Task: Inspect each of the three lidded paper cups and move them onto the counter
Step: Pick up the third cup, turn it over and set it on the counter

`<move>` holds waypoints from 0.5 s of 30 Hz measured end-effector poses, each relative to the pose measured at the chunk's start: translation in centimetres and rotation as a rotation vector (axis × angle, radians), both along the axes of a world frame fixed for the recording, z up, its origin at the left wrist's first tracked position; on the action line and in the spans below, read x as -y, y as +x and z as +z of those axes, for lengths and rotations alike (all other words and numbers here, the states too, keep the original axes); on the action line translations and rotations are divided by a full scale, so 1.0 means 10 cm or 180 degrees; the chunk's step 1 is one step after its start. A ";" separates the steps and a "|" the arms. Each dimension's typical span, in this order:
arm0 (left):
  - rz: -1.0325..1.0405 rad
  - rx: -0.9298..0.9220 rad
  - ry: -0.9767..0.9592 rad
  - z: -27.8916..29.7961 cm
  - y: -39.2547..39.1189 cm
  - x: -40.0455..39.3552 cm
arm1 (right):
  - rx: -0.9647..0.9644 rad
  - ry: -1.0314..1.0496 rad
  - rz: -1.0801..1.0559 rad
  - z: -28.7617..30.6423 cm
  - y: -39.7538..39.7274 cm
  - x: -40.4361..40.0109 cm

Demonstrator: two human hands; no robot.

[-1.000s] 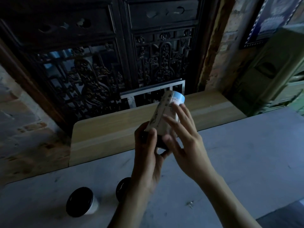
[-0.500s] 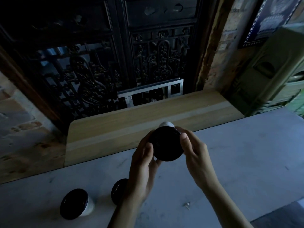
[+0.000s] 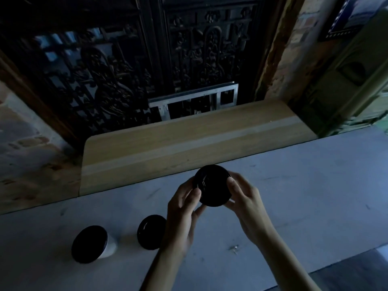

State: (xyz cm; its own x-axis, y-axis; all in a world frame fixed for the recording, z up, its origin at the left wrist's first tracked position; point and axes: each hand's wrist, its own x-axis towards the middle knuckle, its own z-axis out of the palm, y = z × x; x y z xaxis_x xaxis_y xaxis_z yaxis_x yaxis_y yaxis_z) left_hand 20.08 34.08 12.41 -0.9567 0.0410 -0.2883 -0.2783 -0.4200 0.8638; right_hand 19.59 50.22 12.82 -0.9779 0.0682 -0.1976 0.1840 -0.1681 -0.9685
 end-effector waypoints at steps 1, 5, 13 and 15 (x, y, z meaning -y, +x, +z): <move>0.0050 0.0060 -0.0030 -0.05 0.00 -0.01 | 0.0068 -0.0003 -0.0009 -0.05 0.00 0.00; 0.0172 0.0335 -0.0144 -0.26 0.06 -0.02 | 0.0319 -0.0016 -0.0004 -0.25 0.03 0.02; 0.0416 0.0980 -0.0335 -0.73 0.23 -0.06 | 0.0862 -0.0086 0.0056 -0.74 0.14 0.02; 0.0445 0.1106 -0.0394 -0.85 0.26 -0.06 | 0.0989 -0.0073 0.0051 -0.85 0.18 0.02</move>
